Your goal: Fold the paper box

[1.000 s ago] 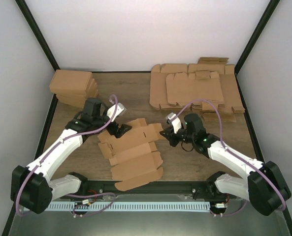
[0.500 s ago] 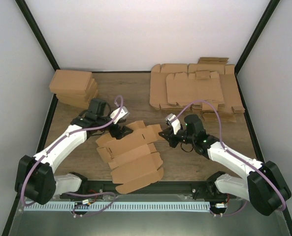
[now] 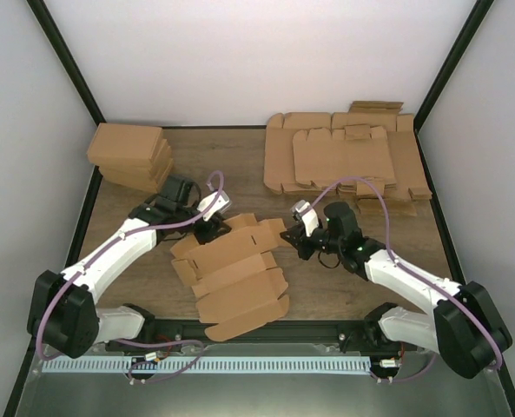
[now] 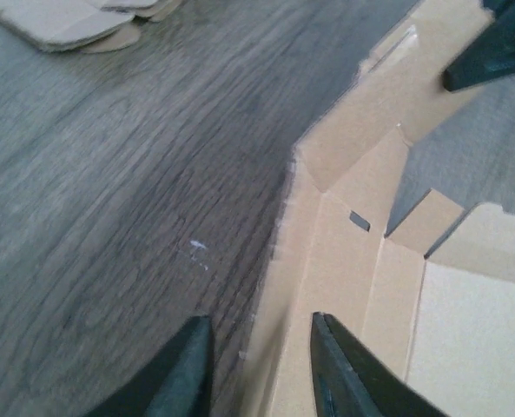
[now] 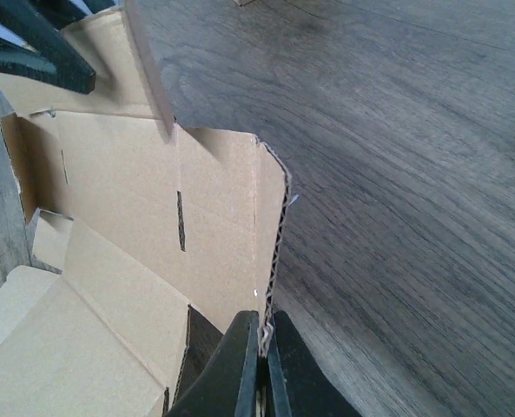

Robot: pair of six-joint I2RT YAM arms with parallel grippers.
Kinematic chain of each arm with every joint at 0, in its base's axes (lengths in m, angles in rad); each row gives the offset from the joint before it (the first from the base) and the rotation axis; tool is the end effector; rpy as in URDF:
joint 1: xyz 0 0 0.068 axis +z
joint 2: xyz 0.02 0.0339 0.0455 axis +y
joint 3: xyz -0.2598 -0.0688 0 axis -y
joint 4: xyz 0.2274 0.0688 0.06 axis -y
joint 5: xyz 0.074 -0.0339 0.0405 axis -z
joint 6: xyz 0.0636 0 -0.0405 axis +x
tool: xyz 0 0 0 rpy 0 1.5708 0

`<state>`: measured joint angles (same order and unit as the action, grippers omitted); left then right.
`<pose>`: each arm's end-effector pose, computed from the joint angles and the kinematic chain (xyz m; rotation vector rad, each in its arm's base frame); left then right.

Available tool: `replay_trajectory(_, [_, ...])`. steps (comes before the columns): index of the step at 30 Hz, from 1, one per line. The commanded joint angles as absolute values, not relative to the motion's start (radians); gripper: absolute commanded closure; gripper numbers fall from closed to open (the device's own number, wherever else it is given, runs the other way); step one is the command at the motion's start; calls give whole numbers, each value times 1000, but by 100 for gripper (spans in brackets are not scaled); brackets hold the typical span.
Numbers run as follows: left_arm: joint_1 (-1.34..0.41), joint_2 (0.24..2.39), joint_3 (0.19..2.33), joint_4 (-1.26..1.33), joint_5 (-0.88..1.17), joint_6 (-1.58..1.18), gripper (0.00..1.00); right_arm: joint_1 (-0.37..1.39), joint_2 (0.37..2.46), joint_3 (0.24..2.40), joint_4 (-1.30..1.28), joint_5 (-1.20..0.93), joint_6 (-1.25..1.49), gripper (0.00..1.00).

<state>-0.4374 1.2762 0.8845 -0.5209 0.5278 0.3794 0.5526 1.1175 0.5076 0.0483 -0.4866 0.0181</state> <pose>0.2188 -0.1377 0.2287 1.1657 2.1317 -0.6774 0.1863 0.1498 0.1966 -0.8554 2.0037 0.8496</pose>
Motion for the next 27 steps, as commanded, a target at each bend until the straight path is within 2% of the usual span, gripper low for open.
replay_trajectory(1, [-460, 1254, 914, -564, 437, 386, 72, 561, 1144, 543, 110, -484, 40, 99])
replay_trajectory(3, [-472, 1243, 913, -580, 415, 395, 89, 561, 1159, 540, 137, -479, 57, 99])
replay_trajectory(4, [-477, 1236, 913, -588, 411, 405, 95, 561, 1168, 539, 155, -473, 68, 99])
replay_trajectory(5, [-485, 1228, 911, -591, 399, 405, 96, 561, 1180, 535, 173, -466, 79, 99])
replay_trajectory(6, [-492, 1217, 909, -589, 381, 400, 96, 561, 1191, 533, 197, -460, 93, 98])
replay_trajectory(8, [-508, 1192, 910, -582, 335, 391, 96, 561, 1220, 532, 234, -441, 121, 87])
replay_trajectory(12, [-535, 1153, 925, -581, 261, 389, 96, 560, 1293, 556, 280, -429, 159, 73])
replay_trajectory(16, [-562, 1146, 934, -585, 191, 393, 96, 560, 1328, 599, 261, -425, 191, 62])
replay_trajectory(23, [-580, 1166, 936, -552, 122, 322, 96, 560, 1289, 635, 165, -456, 156, 57])
replay_trajectory(27, [-584, 1166, 943, -541, 127, 303, 96, 560, 1270, 652, 94, -403, 130, 55])
